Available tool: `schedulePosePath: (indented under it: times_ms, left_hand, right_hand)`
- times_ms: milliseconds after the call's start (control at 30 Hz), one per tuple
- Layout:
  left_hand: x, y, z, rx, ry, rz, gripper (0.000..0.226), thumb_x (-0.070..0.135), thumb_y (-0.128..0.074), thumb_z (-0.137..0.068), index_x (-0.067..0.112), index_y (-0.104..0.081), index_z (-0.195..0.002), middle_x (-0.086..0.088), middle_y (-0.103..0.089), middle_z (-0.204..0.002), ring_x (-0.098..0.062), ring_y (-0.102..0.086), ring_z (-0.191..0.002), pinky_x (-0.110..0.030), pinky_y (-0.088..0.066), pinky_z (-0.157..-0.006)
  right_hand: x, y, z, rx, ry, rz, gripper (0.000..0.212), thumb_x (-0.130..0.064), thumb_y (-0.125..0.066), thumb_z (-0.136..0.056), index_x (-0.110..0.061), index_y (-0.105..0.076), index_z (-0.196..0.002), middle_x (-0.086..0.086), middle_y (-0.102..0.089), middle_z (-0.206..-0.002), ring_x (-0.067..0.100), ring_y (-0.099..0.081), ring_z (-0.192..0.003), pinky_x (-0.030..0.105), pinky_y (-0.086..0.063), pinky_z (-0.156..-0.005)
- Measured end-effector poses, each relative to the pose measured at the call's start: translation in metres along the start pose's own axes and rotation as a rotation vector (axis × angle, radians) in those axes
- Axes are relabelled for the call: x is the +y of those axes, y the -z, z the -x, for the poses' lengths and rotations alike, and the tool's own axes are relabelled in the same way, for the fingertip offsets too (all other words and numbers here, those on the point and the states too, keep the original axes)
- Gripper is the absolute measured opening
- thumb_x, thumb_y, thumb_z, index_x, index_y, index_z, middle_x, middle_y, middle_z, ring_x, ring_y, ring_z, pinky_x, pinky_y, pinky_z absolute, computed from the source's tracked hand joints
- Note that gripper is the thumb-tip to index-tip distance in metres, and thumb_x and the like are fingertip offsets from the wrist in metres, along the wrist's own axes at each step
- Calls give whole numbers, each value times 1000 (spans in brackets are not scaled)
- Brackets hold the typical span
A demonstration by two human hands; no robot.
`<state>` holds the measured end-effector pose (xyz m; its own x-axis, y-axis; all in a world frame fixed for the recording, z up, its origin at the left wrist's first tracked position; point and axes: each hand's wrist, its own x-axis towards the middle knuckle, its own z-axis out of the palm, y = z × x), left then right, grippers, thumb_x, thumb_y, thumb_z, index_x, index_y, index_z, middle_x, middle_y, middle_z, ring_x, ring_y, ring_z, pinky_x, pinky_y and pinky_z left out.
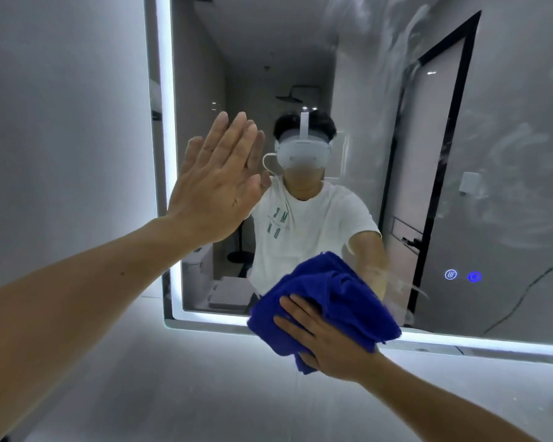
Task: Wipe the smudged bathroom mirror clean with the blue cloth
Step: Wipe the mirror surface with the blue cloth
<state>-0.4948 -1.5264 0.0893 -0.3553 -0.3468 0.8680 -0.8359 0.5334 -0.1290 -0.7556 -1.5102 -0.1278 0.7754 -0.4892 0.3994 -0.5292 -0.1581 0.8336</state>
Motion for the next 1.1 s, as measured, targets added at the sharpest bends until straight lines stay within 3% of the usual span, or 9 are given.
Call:
schedulePosePath:
  times_ms: [133,200,300,500,667,767,867,933,1100]
  left_hand:
    - [8,15,9,-15,2,29,78,64,-2,-94,18,-8,-156,1,0,-164,-17,8,-151,-45,1,-122]
    - [8,21,10,-26,8,16,76,61,-4,-94,18,-8,-156,1,0,-164,-17,8,-151,-45,0,-122]
    - [5,26,5,-27,21,-6,71,55,-12,-96,17,-8,-157,0,-1,-165,-17,8,-151,-45,-2,-122]
    - [8,29,3,25,14,-13,74,59,-5,-96,17,-12,-156,-3,-7,-164,-20,2,-151,-43,-3,-123]
    - [11,27,9,-9,24,-14,88,70,9,-88,18,-11,-156,-1,-4,-164,-19,3,-151,-47,-4,-122]
    - [14,28,6,-20,19,-32,84,68,9,-90,19,-7,-156,0,-1,-164,-18,7,-151,-48,-3,-122]
    - [16,32,-2,-26,16,-26,75,61,-2,-94,19,-6,-157,0,2,-165,-17,10,-150,-47,0,-122]
    - [18,36,-9,-21,0,-6,75,56,-6,-93,17,-8,-157,0,0,-165,-17,9,-151,-46,0,-122]
    - [18,37,-22,5,-55,-8,72,53,-9,-96,15,-9,-156,-3,-2,-165,-20,6,-151,-46,-1,-122]
  right_hand:
    - [24,9,28,-66,169,1,54,-19,-6,-102,-12,-12,-155,9,-12,-160,28,-24,-146,44,-16,-121]
    - [50,24,13,58,123,62,52,-9,-11,-102,-13,-21,-153,11,-18,-159,31,-24,-146,43,-23,-119]
    - [107,58,-45,192,-135,99,54,-22,-34,-99,-5,-27,-150,22,-25,-155,39,-16,-144,49,-12,-119]
    - [122,80,-87,240,-562,-115,61,-37,-32,-104,-8,-16,-155,17,-4,-161,35,-1,-149,48,9,-119]
    - [46,35,-34,149,-232,-15,57,-39,-32,-101,-11,-34,-150,18,-22,-157,38,-18,-146,51,1,-120]
    - [15,22,2,-1,-38,-2,59,-41,-39,-101,-16,-28,-153,10,-25,-159,33,-23,-145,47,-25,-117]
    - [38,30,0,-16,70,-67,56,-27,-36,-101,-16,-24,-154,7,-19,-161,27,-17,-148,39,-25,-118]
    - [74,45,-19,15,50,-170,56,-19,-43,-99,-15,-28,-153,9,-15,-160,24,-7,-150,34,-15,-121]
    - [188,97,-82,169,-307,-34,59,-40,-30,-102,-12,-23,-154,15,-9,-160,36,-6,-148,47,6,-119]
